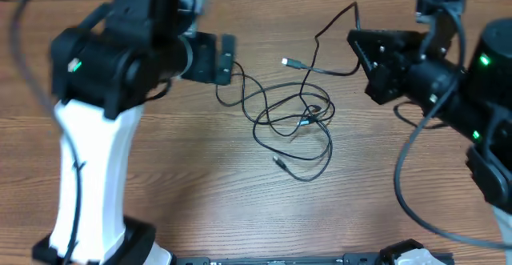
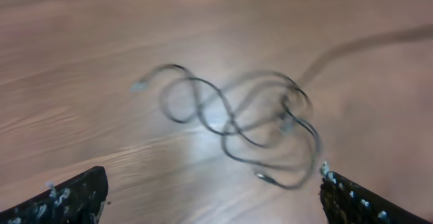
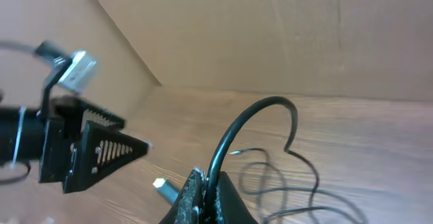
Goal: Untangle cables
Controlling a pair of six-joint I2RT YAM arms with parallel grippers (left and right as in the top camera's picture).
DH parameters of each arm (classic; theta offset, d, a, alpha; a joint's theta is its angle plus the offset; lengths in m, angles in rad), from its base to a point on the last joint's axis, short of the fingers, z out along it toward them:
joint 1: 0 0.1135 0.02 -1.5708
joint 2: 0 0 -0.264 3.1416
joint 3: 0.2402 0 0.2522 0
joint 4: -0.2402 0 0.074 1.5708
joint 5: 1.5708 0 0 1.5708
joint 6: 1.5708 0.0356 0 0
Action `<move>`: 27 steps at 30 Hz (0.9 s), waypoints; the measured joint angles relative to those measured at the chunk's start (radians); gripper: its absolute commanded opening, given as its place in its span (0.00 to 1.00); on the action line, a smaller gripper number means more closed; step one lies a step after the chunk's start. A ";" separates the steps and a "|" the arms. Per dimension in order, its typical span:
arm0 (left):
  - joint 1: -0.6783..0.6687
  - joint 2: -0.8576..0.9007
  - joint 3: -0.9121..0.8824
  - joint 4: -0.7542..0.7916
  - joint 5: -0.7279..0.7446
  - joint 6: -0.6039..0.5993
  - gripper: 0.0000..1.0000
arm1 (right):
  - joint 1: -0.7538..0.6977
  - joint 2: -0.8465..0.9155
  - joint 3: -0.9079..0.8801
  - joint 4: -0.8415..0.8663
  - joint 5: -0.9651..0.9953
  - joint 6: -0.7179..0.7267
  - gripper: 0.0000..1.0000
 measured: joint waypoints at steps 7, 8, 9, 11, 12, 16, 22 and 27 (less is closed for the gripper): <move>0.000 0.115 -0.004 -0.040 0.123 0.079 0.99 | 0.000 0.064 0.215 0.240 0.178 -0.140 0.04; 0.000 0.120 -0.005 -0.047 0.125 0.085 0.99 | 0.000 0.061 0.250 0.317 0.229 -0.148 0.04; 0.000 0.122 -0.006 -0.051 0.124 0.092 0.99 | 0.000 0.051 0.277 0.419 0.302 -0.161 0.04; 0.000 0.122 -0.006 -0.055 0.120 0.095 0.99 | 0.000 0.033 0.303 0.570 0.423 -0.177 0.04; 0.000 0.122 -0.006 -0.060 0.117 0.098 0.99 | 0.000 0.028 0.315 0.642 0.485 -0.189 0.04; 0.000 0.122 -0.006 -0.060 0.108 0.102 1.00 | -0.021 0.059 0.346 1.046 0.702 -0.356 0.04; 0.000 0.122 -0.006 -0.063 0.101 0.103 0.99 | -0.086 0.242 0.356 1.340 0.805 -0.720 0.04; 0.000 0.122 -0.006 -0.057 0.100 0.114 1.00 | -0.138 0.388 0.322 1.070 0.800 -0.832 0.04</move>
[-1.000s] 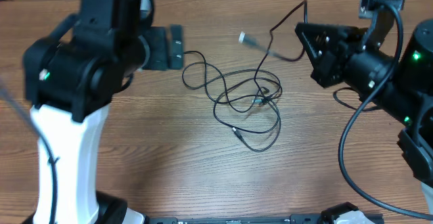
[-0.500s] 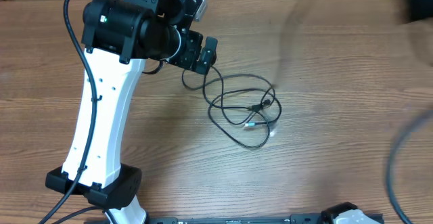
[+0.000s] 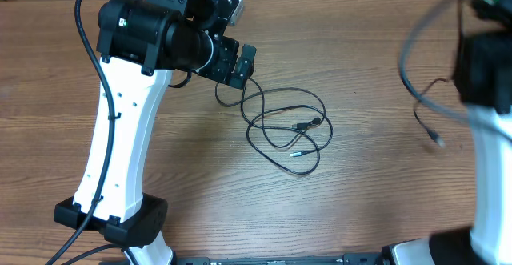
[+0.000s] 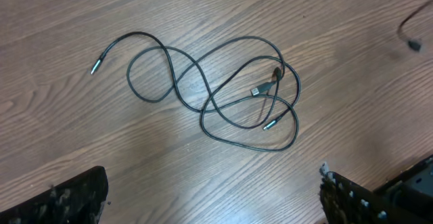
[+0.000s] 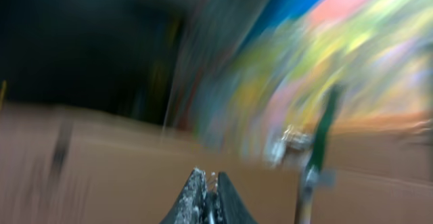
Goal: Untangle cables
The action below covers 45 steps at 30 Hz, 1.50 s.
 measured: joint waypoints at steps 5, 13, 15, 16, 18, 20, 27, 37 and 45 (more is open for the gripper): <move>0.000 0.000 0.000 0.002 -0.006 0.037 0.81 | -0.200 0.113 -0.019 -0.191 -0.112 0.092 0.04; 0.000 0.000 0.000 -0.044 -0.086 0.034 0.92 | -0.586 0.216 -0.025 0.067 -0.259 0.151 0.04; 0.000 0.000 0.000 -0.044 -0.114 0.004 0.93 | -0.626 0.219 -0.026 0.235 -0.271 0.151 0.04; 0.000 0.000 0.000 -0.045 -0.128 -0.013 0.94 | -0.639 0.219 -0.025 0.330 -0.282 0.151 0.04; 0.000 0.000 0.000 -0.045 -0.143 -0.035 1.00 | -0.659 0.216 -0.020 0.487 -0.329 0.151 0.04; 0.000 0.000 0.000 -0.045 -0.154 -0.053 1.00 | -0.675 0.207 -0.016 0.586 -0.392 0.151 0.04; 0.000 0.000 0.000 -0.045 -0.206 -0.070 1.00 | -0.690 0.192 0.000 0.415 -0.501 0.124 0.04; 0.000 0.000 0.000 -0.045 -0.225 -0.073 1.00 | -0.824 0.388 0.003 -0.619 -0.441 0.459 0.04; 0.003 0.000 0.000 -0.045 -0.295 -0.072 1.00 | -0.930 0.562 -0.054 -0.890 -0.567 0.976 0.04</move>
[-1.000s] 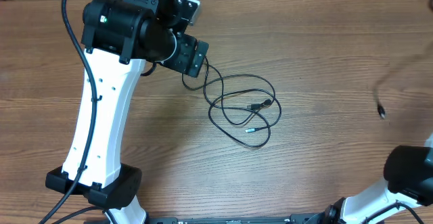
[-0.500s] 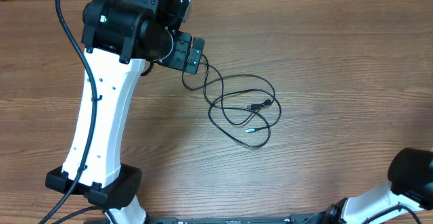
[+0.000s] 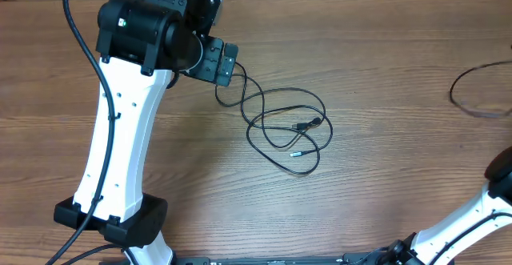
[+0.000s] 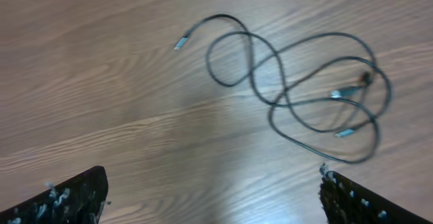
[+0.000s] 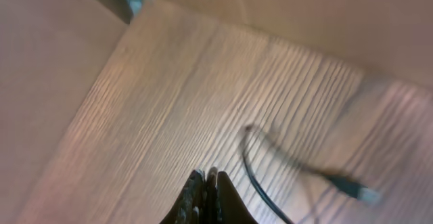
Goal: Untangle cables
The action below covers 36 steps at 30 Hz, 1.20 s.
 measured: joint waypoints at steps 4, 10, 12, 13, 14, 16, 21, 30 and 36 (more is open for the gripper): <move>0.012 0.000 0.000 0.000 -0.062 0.000 1.00 | -0.057 0.063 -0.003 0.000 -0.095 0.072 0.04; 0.019 0.000 0.000 0.000 -0.095 0.000 1.00 | -0.130 0.143 -0.008 -0.042 -0.127 0.114 1.00; 0.019 0.000 0.000 0.000 -0.098 0.000 1.00 | -0.141 0.150 -0.009 -0.079 -0.145 0.113 0.78; 0.019 0.000 0.000 0.000 -0.101 0.000 1.00 | -0.142 0.150 -0.009 -0.101 -0.165 0.096 0.63; 0.019 0.000 0.000 0.000 -0.101 0.000 1.00 | -0.142 0.148 -0.008 -0.125 -0.193 0.059 0.58; 0.019 0.000 0.000 0.000 -0.101 0.000 1.00 | -0.132 0.148 -0.007 -0.207 -0.235 0.004 0.57; 0.019 0.000 0.000 0.000 -0.073 0.000 1.00 | -0.049 0.148 -0.015 -0.437 -0.220 -0.027 0.53; 0.019 0.010 0.000 0.000 -0.052 0.000 1.00 | 0.109 0.143 -0.202 -0.420 -0.164 0.150 0.49; 0.019 0.010 0.000 0.011 -0.052 0.000 1.00 | 0.139 0.143 -0.213 -0.561 -0.098 0.183 0.47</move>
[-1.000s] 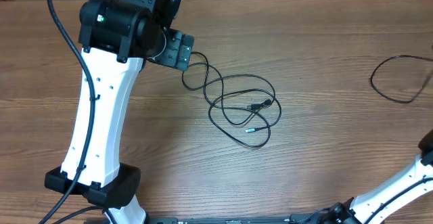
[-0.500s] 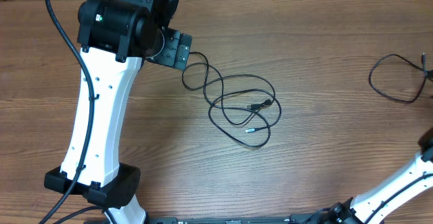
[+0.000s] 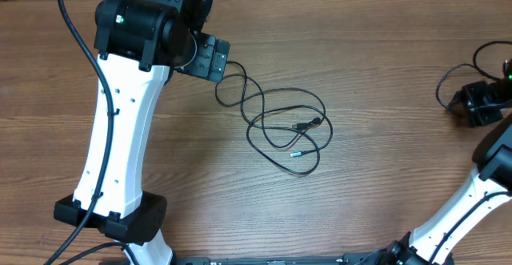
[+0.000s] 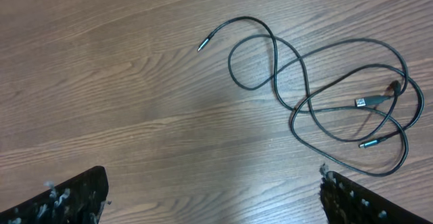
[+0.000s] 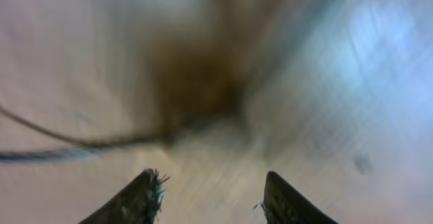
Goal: Untangle cables
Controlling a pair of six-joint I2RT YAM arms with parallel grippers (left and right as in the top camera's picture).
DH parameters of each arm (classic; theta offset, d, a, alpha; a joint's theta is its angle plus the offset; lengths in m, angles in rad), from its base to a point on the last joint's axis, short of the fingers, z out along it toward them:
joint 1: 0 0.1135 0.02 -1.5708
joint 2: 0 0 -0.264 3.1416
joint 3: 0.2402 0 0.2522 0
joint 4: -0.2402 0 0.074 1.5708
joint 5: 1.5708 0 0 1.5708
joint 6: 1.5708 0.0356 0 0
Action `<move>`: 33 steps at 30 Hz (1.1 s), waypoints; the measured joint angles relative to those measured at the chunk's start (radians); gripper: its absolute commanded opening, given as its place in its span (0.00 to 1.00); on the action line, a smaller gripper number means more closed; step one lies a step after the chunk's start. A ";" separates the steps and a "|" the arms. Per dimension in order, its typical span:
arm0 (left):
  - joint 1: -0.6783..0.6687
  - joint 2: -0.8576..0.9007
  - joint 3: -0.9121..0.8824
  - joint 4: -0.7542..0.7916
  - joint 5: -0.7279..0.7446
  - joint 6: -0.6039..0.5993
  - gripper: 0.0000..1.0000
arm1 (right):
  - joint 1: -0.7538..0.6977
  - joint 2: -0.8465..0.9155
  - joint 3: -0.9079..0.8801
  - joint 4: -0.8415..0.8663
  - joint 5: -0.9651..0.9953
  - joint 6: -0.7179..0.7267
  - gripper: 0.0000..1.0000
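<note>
One black cable [image 3: 304, 126] lies in loose loops at the table's middle; in the left wrist view its metal-tipped end [image 4: 201, 47] points up-left and its USB plug [image 4: 365, 102] lies inside the loops. My left gripper [image 3: 214, 57] [image 4: 213, 197] hovers open just up-left of it, holding nothing. A second black cable [image 3: 442, 85] lies apart at the far right. My right gripper [image 3: 478, 103] [image 5: 213, 197] is right beside it, open, fingers spread. The right wrist view is blurred and shows only a thin cable strand [image 5: 67, 146].
The wooden table [image 3: 384, 185] stretches between the two cables. A cardboard wall runs along the back edge. The left arm's white column [image 3: 112, 137] stands at the left, and the right arm's white link [image 3: 472, 209] at the right edge.
My right gripper was shut beside the cable at the far right; now it is open and shows in the overhead view next to that cable. The left wrist view has shifted slightly.
At first my right gripper was shut on one black cable running into the tangle at the middle, the left gripper open nearby. Then that cable was out at the right. Later it lay at the right edge. Now the gripper is open beside it.
</note>
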 measured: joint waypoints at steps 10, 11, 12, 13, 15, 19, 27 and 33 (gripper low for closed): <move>0.000 0.000 0.000 0.018 0.000 0.008 1.00 | 0.074 -0.001 -0.022 0.062 0.150 0.019 0.04; 0.000 0.000 0.000 0.012 0.000 0.008 1.00 | 0.074 -0.001 -0.034 0.080 0.157 0.022 0.04; 0.000 0.000 0.000 0.003 0.000 0.008 1.00 | 0.072 -0.002 -0.051 0.091 0.161 0.023 0.04; 0.000 0.000 0.000 -0.004 0.000 0.008 1.00 | 0.071 -0.012 -0.067 0.106 0.164 0.021 0.04; 0.000 0.000 0.000 -0.010 0.000 0.008 1.00 | 0.069 -0.036 -0.111 0.156 0.171 0.021 0.04; 0.000 0.000 0.000 -0.010 0.000 0.008 1.00 | 0.060 -0.110 -0.248 0.408 0.190 0.020 0.04; 0.000 0.000 0.000 -0.007 0.000 0.027 1.00 | 0.050 -0.107 -0.416 1.106 0.328 -0.091 0.04; 0.000 0.000 0.000 -0.007 -0.012 0.031 1.00 | 0.050 -0.037 -0.462 1.544 0.438 -0.235 0.04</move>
